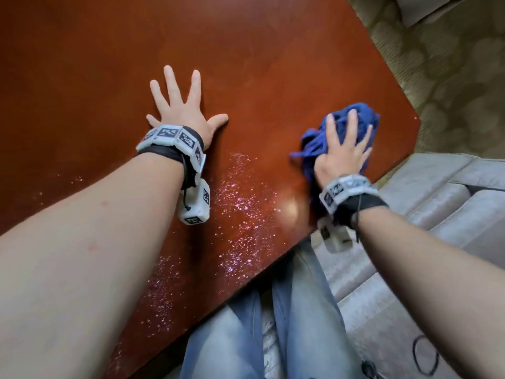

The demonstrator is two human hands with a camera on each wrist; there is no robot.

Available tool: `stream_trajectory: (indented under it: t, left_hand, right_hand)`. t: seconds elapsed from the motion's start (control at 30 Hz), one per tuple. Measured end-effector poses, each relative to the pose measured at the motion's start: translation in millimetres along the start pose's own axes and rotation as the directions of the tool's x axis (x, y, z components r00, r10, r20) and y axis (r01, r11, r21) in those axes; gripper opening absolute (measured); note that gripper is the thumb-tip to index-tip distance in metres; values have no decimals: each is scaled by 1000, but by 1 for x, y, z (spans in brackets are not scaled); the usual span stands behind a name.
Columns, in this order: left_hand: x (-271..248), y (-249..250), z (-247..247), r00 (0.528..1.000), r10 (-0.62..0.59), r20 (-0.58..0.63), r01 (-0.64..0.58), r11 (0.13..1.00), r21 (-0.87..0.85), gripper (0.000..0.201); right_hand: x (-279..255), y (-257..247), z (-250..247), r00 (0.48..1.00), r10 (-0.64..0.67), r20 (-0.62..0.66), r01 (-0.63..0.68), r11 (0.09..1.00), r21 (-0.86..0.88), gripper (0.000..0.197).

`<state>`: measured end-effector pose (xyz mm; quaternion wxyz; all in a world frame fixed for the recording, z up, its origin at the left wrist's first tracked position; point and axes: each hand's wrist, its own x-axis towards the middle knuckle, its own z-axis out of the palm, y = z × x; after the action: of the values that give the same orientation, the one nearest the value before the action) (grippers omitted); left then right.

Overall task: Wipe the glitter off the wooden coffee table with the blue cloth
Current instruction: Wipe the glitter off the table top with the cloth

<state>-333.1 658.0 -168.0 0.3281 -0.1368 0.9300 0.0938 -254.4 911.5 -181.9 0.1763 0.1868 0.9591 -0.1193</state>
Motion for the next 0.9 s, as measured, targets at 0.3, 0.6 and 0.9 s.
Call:
stream_trajectory:
  t: [0.3, 0.6, 0.9]
  left_hand:
    - [-1, -48, -1, 998, 43, -49, -45, 998, -43, 78]
    - [-2, -68, -7, 1000, -10, -26, 9, 998, -60, 85]
    - [1, -67, -12, 998, -44, -34, 42, 997, -69, 93]
  right_hand:
    - [-84, -123, 57, 897, -406, 178, 421, 905, -57, 77]
    - [-27, -71, 17, 997, -41, 70, 47, 996, -80, 79]
    - [-135, -156, 79, 836, -468, 286, 500, 865, -46, 80]
